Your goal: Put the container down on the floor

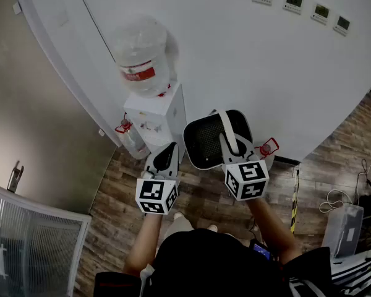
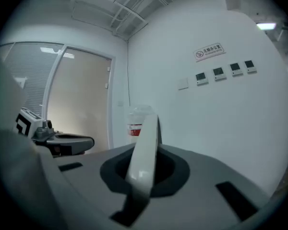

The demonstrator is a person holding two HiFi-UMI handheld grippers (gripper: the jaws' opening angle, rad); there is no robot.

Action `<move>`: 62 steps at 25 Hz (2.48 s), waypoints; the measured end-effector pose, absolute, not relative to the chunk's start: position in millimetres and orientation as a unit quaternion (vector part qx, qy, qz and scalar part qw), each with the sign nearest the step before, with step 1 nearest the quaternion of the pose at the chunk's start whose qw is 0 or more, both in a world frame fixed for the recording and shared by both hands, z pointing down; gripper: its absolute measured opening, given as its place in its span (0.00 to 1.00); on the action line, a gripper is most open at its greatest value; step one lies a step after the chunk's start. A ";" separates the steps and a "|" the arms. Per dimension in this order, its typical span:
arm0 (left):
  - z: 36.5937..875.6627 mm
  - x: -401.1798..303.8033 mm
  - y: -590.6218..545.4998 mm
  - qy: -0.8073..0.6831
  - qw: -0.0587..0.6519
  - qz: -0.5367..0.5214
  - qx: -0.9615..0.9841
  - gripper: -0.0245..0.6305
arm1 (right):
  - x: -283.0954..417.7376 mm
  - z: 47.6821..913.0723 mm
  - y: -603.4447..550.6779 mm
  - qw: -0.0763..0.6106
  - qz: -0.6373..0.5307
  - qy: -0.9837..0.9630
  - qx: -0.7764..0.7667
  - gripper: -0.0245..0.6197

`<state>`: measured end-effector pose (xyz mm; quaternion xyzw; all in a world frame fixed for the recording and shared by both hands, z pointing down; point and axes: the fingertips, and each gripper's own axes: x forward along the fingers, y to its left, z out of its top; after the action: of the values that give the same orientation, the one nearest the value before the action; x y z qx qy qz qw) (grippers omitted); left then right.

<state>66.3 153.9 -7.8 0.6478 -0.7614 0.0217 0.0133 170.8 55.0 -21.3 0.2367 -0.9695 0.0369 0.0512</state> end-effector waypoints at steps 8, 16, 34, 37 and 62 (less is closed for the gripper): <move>-10.6 65.1 152.5 -0.762 0.012 0.019 0.648 0.06 | 170.6 -21.3 54.1 0.046 0.044 -0.970 0.236 0.09; -9.3 67.6 149.8 -0.760 0.013 0.018 0.649 0.06 | 170.9 -21.6 53.8 0.045 0.043 -0.970 0.235 0.09; -14.6 83.1 140.6 -0.756 0.007 0.019 0.655 0.06 | 180.5 -24.2 47.3 0.046 0.036 -0.972 0.230 0.09; -15.6 80.3 138.8 -0.755 0.008 0.019 0.655 0.06 | 177.1 -24.6 44.5 0.046 0.037 -0.971 0.230 0.09; -6.9 -44.7 45.6 -0.731 0.041 0.001 0.681 0.06 | 57.8 -10.7 -42.8 0.069 0.055 -0.961 0.264 0.09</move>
<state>-44.7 45.6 -6.9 0.6815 -0.7307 0.0008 0.0415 57.8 -42.8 -10.7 0.2638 -0.9605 0.0550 0.0694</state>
